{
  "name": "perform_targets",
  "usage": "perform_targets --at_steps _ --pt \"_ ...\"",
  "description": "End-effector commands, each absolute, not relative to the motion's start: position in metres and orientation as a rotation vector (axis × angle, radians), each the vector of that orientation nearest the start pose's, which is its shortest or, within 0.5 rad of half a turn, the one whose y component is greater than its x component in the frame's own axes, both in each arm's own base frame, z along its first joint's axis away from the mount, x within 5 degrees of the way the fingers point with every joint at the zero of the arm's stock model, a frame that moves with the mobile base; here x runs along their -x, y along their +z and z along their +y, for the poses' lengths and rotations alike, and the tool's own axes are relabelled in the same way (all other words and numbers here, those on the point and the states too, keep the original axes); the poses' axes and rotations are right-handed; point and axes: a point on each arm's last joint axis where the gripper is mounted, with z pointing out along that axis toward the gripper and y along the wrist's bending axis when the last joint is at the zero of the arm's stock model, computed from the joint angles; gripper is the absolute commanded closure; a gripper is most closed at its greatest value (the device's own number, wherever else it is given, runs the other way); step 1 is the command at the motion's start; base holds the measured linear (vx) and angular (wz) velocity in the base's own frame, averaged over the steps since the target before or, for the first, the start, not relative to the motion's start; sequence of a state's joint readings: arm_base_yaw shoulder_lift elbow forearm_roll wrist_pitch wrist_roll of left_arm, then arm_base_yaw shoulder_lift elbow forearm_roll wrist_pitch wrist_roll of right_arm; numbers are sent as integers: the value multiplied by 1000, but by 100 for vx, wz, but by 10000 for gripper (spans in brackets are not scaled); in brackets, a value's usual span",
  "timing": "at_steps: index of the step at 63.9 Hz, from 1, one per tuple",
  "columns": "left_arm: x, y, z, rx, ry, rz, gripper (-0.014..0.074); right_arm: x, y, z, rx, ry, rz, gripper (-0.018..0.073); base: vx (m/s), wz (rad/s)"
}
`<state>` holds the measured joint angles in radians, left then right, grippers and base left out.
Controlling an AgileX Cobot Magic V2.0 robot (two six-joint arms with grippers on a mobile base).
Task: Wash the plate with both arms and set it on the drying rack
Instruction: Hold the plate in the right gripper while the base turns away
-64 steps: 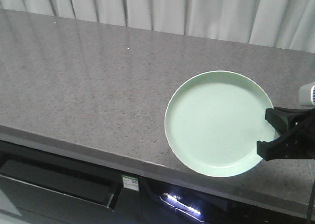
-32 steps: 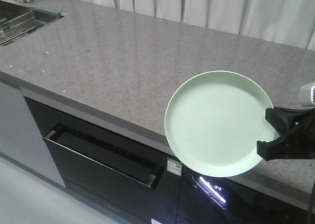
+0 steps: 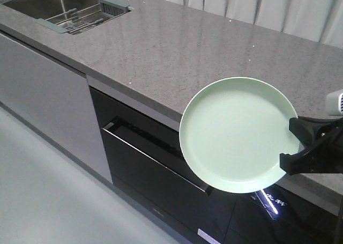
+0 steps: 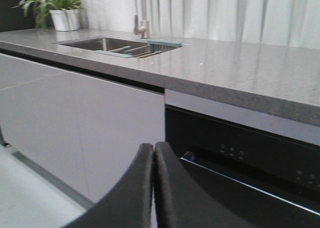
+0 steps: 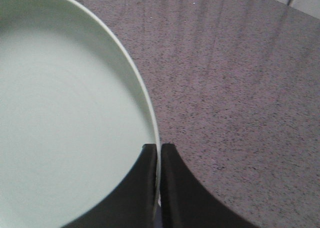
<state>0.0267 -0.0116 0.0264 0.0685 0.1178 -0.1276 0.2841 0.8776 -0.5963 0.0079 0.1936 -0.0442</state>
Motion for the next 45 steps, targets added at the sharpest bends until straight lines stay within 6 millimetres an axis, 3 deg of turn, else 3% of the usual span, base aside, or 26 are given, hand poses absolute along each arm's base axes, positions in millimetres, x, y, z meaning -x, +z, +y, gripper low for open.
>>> perform_targets --at_steps 1,45 --pt "-56 194 2 80 -34 1547 602 -178 322 51 305 161 1819 568 -9 34" --pt "-56 194 2 80 -34 1547 602 -178 322 51 305 161 1819 568 -9 35"
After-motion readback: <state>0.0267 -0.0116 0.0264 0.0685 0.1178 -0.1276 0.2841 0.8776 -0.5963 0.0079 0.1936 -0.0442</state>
